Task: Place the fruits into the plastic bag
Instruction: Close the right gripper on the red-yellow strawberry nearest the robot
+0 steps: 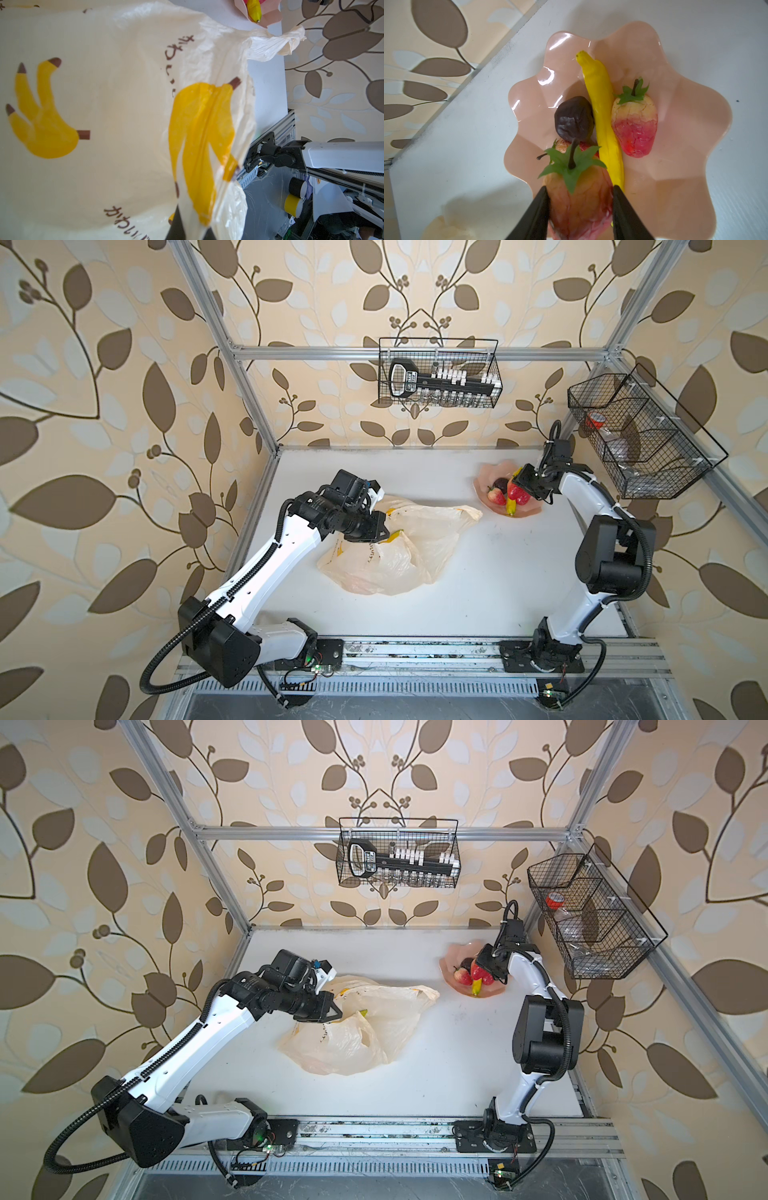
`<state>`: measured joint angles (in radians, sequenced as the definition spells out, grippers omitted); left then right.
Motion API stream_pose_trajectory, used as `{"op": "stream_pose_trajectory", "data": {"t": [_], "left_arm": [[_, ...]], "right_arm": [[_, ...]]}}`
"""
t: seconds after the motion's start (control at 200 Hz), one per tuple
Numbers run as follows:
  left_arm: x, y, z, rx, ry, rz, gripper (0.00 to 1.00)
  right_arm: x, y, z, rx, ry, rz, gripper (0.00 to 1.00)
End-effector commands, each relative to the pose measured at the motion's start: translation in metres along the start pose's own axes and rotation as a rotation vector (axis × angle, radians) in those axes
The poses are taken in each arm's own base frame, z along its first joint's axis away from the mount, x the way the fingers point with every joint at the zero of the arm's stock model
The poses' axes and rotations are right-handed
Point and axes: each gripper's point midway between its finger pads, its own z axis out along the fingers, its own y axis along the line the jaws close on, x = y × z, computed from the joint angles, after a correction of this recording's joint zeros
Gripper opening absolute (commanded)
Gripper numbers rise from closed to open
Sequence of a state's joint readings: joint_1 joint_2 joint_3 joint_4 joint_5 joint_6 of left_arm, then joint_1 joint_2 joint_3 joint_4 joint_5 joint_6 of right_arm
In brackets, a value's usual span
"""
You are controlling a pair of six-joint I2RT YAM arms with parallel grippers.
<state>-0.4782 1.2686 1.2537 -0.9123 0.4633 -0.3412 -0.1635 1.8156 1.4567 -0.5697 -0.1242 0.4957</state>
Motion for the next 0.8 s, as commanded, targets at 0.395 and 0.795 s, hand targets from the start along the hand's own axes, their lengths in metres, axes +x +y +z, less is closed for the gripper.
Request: {"op": "stream_pose_trajectory", "data": {"t": [0.395,0.795], "left_arm": [[-0.001,-0.008,-0.008,0.023,-0.025,0.032,0.0],[-0.002,-0.008,-0.008,0.024,-0.027,0.031,0.0]], "right_arm": [[0.026,-0.034,0.036,0.328,0.139,-0.28,0.42],[0.032,-0.03,0.043,0.306,0.166,-0.274,0.71]]}}
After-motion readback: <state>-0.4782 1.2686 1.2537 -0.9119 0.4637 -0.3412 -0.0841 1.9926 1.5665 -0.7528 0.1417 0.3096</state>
